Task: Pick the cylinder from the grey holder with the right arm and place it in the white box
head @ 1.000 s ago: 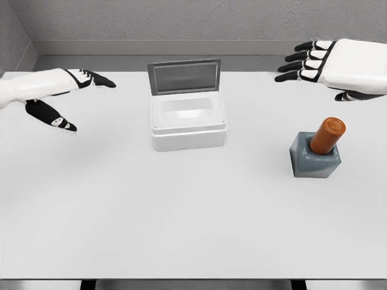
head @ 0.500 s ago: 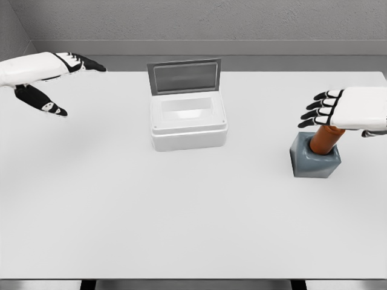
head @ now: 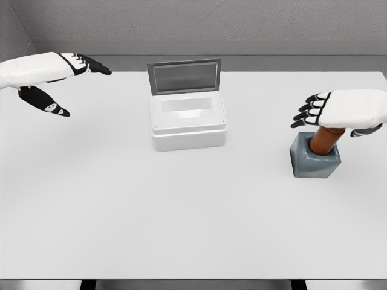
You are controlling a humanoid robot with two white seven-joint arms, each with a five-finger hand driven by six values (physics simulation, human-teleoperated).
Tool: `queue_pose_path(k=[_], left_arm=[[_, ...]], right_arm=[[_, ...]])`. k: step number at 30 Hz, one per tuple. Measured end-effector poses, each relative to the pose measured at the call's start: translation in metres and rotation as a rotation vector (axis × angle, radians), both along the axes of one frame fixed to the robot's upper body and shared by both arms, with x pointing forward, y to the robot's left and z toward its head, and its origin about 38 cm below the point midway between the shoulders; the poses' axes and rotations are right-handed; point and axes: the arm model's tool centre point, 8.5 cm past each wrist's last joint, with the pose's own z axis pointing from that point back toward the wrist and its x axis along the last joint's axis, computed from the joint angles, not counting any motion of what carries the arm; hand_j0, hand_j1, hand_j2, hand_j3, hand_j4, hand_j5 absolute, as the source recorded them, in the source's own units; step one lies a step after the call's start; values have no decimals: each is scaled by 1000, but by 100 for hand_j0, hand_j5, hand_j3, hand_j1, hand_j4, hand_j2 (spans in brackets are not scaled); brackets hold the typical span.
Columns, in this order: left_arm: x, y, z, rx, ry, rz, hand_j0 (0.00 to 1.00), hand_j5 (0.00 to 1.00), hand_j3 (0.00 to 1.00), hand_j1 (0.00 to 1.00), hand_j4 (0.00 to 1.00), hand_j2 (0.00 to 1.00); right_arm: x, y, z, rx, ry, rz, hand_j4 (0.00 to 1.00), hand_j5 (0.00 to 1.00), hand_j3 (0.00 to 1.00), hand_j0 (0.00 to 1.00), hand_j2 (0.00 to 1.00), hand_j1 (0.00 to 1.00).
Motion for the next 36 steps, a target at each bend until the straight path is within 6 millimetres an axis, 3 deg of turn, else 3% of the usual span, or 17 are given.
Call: queue_pose_path(k=[4, 13, 17, 22, 26, 36], left_arm=[[-3, -3, 5, 5, -13, -14, 100, 100, 100, 100, 100, 100], [-8, 14, 18, 19, -38, 19, 100, 100, 100, 100, 100, 100], [-8, 15, 21, 20, -44, 22, 100, 100, 100, 100, 100, 100], [-9, 16, 19, 19, -40, 23, 100, 100, 100, 100, 100, 100], [-8, 16, 20, 19, -42, 24, 100, 100, 100, 100, 100, 100], [-9, 15, 19, 18, -39, 20, 100, 100, 100, 100, 100, 100]], right_arm=[[1, 2, -7, -25, 17, 3, 100, 100, 100, 100, 100, 100], [4, 2, -15, -69, 21, 4, 98, 98, 98, 98, 98, 98], [5, 2, -17, -77, 22, 3, 85, 85, 85, 85, 85, 85], [5, 1, -18, -95, 16, 4, 79, 79, 79, 79, 79, 79], [7, 2, -11, -114, -8, 9, 79, 79, 79, 79, 79, 79], [3, 4, -21, -127, 20, 18, 80, 80, 80, 80, 80, 80]])
